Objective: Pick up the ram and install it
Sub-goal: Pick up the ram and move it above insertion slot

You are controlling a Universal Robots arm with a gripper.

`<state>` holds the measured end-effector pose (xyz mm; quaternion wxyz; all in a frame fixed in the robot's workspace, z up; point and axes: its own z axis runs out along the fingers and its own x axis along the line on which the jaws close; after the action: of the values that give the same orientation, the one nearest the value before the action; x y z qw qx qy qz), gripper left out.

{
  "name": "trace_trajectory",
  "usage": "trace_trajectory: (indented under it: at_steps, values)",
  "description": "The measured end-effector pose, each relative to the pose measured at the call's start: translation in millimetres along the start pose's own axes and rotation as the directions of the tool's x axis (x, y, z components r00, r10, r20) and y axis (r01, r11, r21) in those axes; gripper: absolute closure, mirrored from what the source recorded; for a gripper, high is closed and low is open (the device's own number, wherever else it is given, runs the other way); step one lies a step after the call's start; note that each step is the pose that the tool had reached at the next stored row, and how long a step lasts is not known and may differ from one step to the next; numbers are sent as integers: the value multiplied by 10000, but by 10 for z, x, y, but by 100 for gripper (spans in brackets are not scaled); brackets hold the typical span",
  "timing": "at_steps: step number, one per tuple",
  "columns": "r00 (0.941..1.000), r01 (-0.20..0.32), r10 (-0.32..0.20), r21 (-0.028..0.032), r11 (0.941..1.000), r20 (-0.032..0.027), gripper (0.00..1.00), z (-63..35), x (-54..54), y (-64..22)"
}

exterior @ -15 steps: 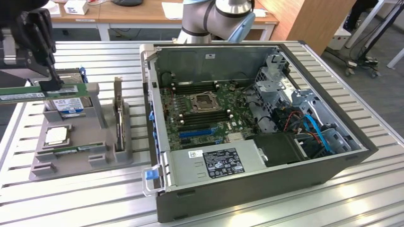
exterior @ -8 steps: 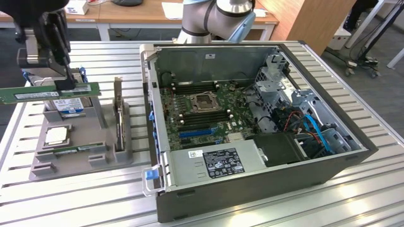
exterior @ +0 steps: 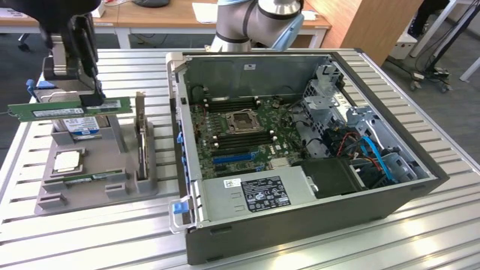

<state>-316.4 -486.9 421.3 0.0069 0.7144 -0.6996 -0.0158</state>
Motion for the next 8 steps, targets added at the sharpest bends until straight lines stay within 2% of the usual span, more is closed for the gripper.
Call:
trace_trajectory:
  at_steps: [8]
  values:
    - [10000,-1,1,-17,10000,0,89,-7,3,-146]
